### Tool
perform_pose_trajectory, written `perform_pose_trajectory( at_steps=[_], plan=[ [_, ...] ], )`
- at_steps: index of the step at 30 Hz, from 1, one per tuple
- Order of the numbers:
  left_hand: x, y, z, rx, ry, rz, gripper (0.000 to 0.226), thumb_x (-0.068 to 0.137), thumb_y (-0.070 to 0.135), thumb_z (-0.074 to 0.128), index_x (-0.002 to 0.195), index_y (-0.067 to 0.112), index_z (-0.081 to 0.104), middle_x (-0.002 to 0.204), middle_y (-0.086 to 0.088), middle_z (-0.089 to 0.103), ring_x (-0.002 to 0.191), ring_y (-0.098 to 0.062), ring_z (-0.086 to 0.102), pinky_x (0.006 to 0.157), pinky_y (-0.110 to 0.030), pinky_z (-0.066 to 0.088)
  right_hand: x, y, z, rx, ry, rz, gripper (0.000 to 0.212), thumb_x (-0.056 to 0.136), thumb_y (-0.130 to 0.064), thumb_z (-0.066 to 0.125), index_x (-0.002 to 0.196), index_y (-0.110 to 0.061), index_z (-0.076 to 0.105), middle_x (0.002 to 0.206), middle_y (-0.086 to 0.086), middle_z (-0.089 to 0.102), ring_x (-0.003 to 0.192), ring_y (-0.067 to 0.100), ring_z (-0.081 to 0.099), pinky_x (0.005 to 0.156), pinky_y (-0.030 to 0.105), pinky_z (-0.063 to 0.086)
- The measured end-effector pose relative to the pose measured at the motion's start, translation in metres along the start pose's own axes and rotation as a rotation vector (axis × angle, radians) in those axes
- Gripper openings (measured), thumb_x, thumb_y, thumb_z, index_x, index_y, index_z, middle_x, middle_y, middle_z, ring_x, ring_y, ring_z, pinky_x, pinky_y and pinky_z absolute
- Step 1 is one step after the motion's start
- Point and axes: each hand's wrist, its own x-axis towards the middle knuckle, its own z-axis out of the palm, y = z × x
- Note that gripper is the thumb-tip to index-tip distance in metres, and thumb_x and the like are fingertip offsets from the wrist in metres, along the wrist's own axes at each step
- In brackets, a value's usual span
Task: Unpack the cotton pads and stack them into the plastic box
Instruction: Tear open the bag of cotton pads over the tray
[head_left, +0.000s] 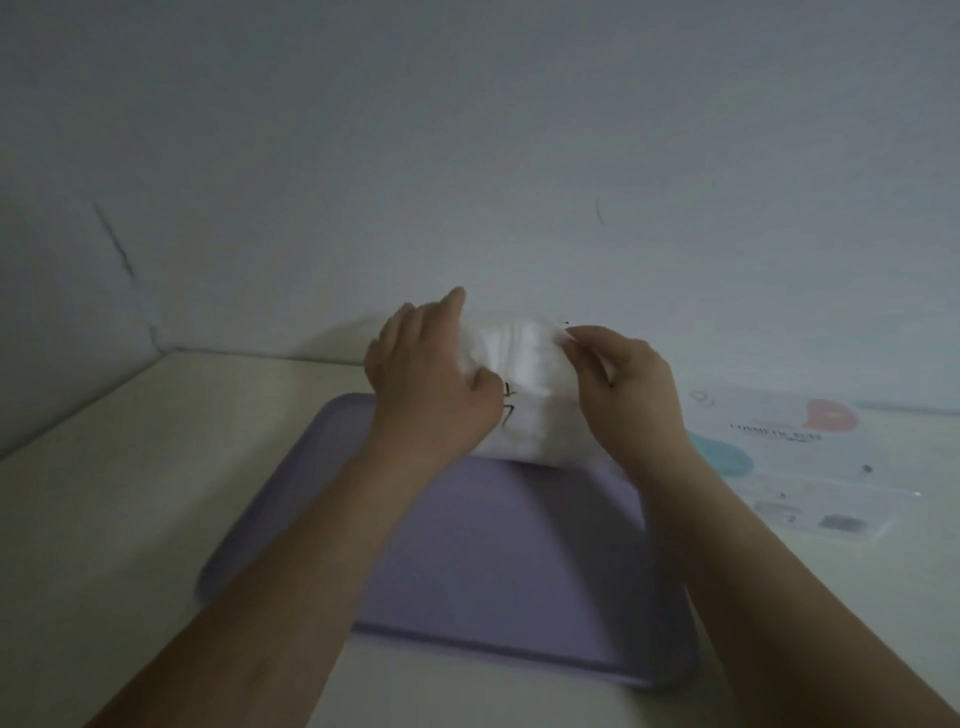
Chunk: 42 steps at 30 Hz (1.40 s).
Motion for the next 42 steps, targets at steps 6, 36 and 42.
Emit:
perform_pose_trajectory(
  at_steps=[6, 36, 42],
  plan=[
    [0.006, -0.003, 0.005, 0.026, -0.034, -0.034, 0.053, 0.071, 0.041, 0.056, 0.123, 0.033, 0.063, 0.115, 0.009, 0.051, 0.118, -0.023, 0.049, 0.102, -0.043, 0.037, 0.002, -0.007, 0.0, -0.239, -0.099, 0.054, 0.018, 0.102, -0.034, 0.06, 0.114, -0.027, 0.072, 0.106, -0.001, 0.074, 0.108, 0.027, 0.063, 0.082, 0.036, 0.05],
    [0.006, -0.006, -0.07, -0.144, 0.008, 0.221, 0.016, 0.09, 0.028, 0.075, 0.085, 0.032, 0.06, 0.09, 0.014, 0.06, 0.082, -0.005, 0.056, 0.075, -0.026, 0.05, -0.01, -0.063, -0.032, -0.426, -0.123, -0.217, 0.059, 0.085, -0.041, 0.062, 0.143, -0.026, 0.059, 0.15, 0.001, 0.057, 0.145, 0.028, 0.042, 0.118, 0.062, 0.035],
    [-0.01, 0.008, -0.088, -0.543, -0.115, 0.184, 0.022, 0.087, 0.016, 0.081, 0.103, 0.03, 0.072, 0.087, 0.009, 0.072, 0.076, 0.0, 0.064, 0.071, -0.013, 0.05, -0.02, -0.079, -0.02, -0.238, -0.156, -0.255, 0.021, 0.098, -0.04, 0.066, 0.11, -0.026, 0.076, 0.105, -0.007, 0.074, 0.103, 0.019, 0.064, 0.086, 0.037, 0.053]
  ],
)
